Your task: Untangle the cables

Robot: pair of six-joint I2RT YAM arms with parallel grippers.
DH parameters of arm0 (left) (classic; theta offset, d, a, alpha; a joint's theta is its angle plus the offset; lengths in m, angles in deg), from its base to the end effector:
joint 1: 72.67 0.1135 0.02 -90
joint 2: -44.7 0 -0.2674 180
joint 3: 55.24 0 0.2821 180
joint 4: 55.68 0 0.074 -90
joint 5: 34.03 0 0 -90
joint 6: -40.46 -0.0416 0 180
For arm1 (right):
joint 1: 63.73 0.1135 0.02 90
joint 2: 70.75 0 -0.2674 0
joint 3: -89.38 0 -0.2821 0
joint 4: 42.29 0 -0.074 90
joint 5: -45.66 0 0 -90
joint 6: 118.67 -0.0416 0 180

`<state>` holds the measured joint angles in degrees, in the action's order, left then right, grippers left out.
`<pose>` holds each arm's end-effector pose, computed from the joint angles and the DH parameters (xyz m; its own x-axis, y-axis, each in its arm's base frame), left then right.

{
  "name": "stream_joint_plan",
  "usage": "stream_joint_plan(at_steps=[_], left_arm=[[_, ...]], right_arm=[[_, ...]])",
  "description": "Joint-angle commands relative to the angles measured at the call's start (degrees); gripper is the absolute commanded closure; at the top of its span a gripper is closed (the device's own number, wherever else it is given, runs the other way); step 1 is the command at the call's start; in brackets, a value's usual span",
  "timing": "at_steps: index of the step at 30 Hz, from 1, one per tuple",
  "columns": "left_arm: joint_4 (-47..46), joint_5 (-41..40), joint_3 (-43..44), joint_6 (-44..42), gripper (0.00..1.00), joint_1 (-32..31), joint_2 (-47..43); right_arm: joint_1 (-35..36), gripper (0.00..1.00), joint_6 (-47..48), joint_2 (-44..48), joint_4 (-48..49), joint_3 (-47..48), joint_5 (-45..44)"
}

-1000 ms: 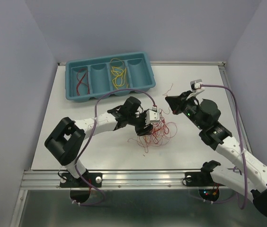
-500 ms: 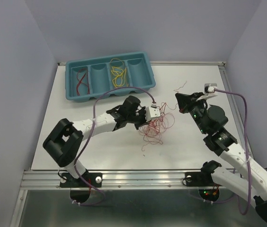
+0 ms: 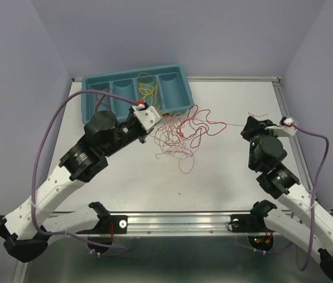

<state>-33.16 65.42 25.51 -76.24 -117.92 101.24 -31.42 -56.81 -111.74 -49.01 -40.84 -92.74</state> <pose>0.1675 -0.1787 0.4557 0.3852 0.2410 -0.8908 0.7197 0.5257 0.4534 0.1844 0.0798 0.3357 0.1574 0.4701 -0.8685 0.2296 0.8379 0.4951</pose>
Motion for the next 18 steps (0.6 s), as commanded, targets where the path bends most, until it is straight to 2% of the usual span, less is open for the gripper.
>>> stream_joint_plan(at_steps=[1, 2, 3, 5, 6, 9, 11, 14, 15, 17, 18], left_arm=[[4.61, -21.55, 1.93, 2.62, 1.00, 0.60, -5.72], [4.44, -25.06, 2.19, 2.70, 1.00, 0.61, -7.56], [3.31, -33.02, 2.46, 2.44, 1.00, 0.61, -8.36], [0.76, -42.28, 2.64, 0.86, 1.00, 0.69, -10.03], [-2.12, -49.46, 2.29, -0.27, 1.00, 0.69, -10.56], [-6.10, -56.02, 1.41, -3.17, 1.00, 0.78, -12.76], [-6.46, -56.04, 1.06, -3.36, 1.00, 0.78, -13.72], [-2.60, -43.07, -0.26, -0.38, 1.00, 0.78, -14.78], [-0.77, -33.54, -0.87, 0.24, 1.00, 0.78, -14.70], [0.39, -25.75, -1.93, 2.61, 1.00, 0.70, -13.65], [1.00, -19.01, -2.02, 3.05, 1.00, 0.69, -13.03]], right_arm=[[0.20, 1.00, -2.71, 3.98, -1.95, -1.81, -13.12], [0.12, 0.99, -2.71, 4.95, -2.13, -1.90, -13.64], [0.20, 0.99, -2.80, 5.48, -2.40, -1.99, -14.87], [0.12, 0.99, -3.15, 6.01, -3.36, -2.08, -16.20], [0.20, 0.99, -3.41, 6.53, -3.97, -2.16, -17.76], [0.20, 0.99, -5.33, 7.85, -5.21, -2.43, -21.19], [0.12, 0.96, -5.52, 8.82, -5.39, -2.86, -21.38], [0.12, 0.43, 0.16, 9.27, -5.39, -2.60, -12.63], [0.20, 0.26, 2.02, 8.83, -5.21, -1.82, -4.85], [0.20, 0.16, 6.32, 6.21, -4.95, -0.59, 3.27], [0.20, 0.12, 7.56, 5.06, -4.77, 0.11, 11.93]])
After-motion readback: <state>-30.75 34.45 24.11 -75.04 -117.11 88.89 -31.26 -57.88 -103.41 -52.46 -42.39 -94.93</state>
